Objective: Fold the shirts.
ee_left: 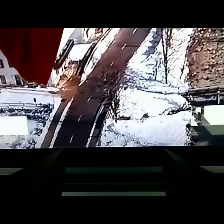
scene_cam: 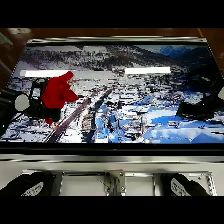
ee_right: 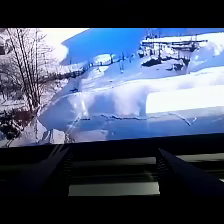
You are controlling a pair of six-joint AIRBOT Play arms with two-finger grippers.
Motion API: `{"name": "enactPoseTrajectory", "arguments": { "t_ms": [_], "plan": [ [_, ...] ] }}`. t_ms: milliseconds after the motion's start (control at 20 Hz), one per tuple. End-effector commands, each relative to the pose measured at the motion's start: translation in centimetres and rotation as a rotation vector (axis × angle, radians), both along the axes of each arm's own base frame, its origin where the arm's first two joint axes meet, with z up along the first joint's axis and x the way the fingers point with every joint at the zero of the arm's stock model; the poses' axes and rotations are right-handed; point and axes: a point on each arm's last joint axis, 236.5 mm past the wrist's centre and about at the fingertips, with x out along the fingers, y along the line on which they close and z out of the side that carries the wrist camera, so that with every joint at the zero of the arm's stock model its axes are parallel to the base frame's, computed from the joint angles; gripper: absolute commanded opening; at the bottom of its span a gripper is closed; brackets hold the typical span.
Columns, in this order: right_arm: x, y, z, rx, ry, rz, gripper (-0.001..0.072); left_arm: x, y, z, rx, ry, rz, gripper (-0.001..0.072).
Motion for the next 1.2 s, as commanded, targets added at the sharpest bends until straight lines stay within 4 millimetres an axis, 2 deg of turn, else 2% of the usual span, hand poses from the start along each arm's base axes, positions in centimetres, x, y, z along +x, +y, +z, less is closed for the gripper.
{"name": "enactPoseTrajectory", "arguments": {
  "t_ms": [0,700,750,850,950,1150],
  "plan": [
    [0.0,0.0,0.0,0.000,0.000,0.000,0.0628,0.0,0.0,0.0,0.000,0.000,0.000,0.0665],
    [0.0,0.0,0.0,0.000,-0.001,0.000,0.0628,0.0,0.0,0.0,0.000,0.000,0.000,0.0665],
    [0.7,-0.1,0.1,-0.006,-0.029,-0.003,0.0628,0.0,0.0,0.0,0.000,0.000,0.000,0.0665],
    [4.1,-0.9,1.1,-0.035,-0.178,-0.022,0.0628,0.0,0.0,0.0,0.000,-0.001,0.001,0.0665],
    [6.8,-1.4,2.3,-0.051,-0.303,-0.039,0.0628,1.2,-0.3,0.3,-0.014,-0.050,-0.006,0.0665],
    [8.7,1.1,3.7,0.084,-0.392,-0.090,0.0628,3.8,-1.3,1.3,-0.049,-0.171,-0.019,0.0665]
  ]
}}
